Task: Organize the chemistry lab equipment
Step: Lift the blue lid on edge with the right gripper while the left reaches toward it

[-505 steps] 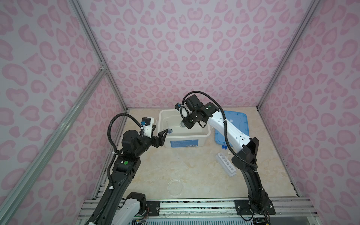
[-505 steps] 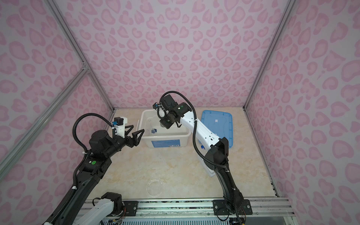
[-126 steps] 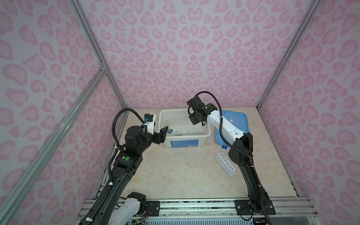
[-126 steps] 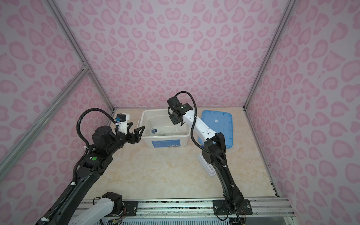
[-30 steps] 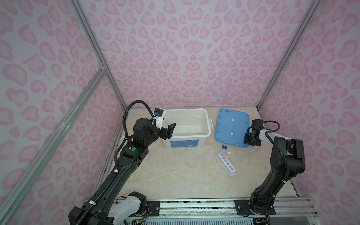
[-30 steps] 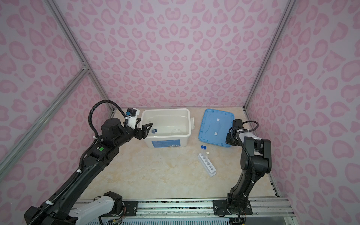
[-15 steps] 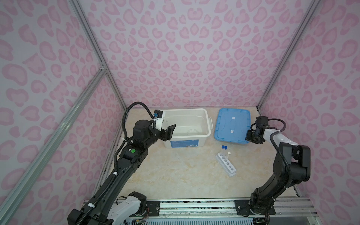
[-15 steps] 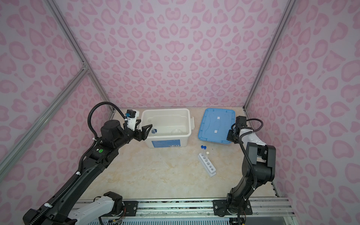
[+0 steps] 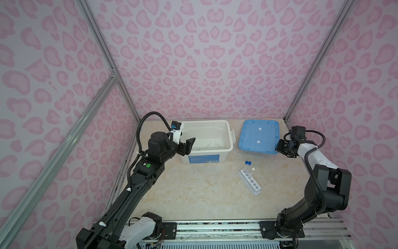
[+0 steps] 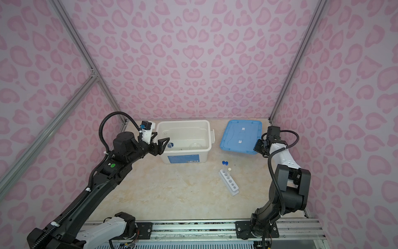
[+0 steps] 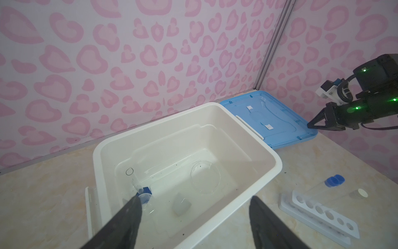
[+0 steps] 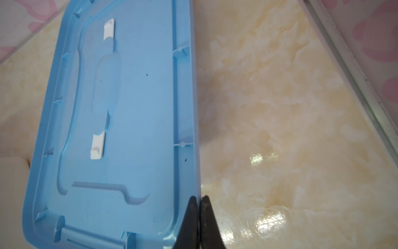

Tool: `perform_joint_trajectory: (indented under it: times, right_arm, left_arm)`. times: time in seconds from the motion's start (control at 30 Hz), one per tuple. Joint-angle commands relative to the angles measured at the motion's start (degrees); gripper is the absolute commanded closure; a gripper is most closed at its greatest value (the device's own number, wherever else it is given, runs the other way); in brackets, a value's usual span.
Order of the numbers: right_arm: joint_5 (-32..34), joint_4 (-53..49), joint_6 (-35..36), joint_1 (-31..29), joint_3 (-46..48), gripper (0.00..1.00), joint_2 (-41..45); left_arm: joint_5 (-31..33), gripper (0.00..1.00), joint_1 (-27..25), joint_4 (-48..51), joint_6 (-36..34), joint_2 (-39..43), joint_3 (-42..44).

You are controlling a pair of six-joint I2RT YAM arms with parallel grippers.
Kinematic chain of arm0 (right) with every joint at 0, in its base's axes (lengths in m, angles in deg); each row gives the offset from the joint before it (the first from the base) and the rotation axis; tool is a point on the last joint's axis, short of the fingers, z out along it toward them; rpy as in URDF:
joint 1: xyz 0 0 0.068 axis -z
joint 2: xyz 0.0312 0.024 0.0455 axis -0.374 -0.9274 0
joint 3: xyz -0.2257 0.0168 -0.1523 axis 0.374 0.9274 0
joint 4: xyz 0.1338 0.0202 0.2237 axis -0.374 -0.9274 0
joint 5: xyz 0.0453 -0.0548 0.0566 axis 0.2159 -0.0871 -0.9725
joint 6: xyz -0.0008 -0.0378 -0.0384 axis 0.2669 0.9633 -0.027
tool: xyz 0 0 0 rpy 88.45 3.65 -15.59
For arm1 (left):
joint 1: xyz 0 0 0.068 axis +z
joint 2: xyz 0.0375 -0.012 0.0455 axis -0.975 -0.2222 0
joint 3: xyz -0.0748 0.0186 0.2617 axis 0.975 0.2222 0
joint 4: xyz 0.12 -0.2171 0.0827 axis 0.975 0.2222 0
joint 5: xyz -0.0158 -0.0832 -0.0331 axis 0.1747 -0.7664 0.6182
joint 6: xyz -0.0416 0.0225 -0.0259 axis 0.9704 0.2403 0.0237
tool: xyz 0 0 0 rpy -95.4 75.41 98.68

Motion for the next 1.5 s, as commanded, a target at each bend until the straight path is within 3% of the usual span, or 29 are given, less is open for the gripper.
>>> perform_joint_trajectory:
  times: [0.0,0.5,0.77,1.07,1.47]
  right_arm:
    - [-1.84,0.26,-1.13,0.04,-0.14,1.0,1.43]
    - [-6.38,1.36,-4.34,1.67,-0.65,1.0,6.58]
    - [-6.45,1.06,-5.73,1.69,-0.1,1.0,12.59]
    - [-5.17,1.07,-6.95,1.67,-0.4,1.0,20.91]
    - [-10.25,-6.04,-5.25,0.41,-7.08,1.0,26.89]
  left_arm:
    - [-1.7,0.2,-0.23,-2.8,0.65,-0.88,-0.97]
    - [-2.77,0.2,-2.71,-5.2,2.56,-3.4,-1.27]
    - [-3.93,0.19,-4.84,-4.57,3.88,-8.58,-4.59]
    - [-9.75,0.19,-7.21,-6.19,7.96,-16.95,-11.55]
    - [-21.64,0.18,-8.91,-10.77,18.25,-30.93,-23.64]
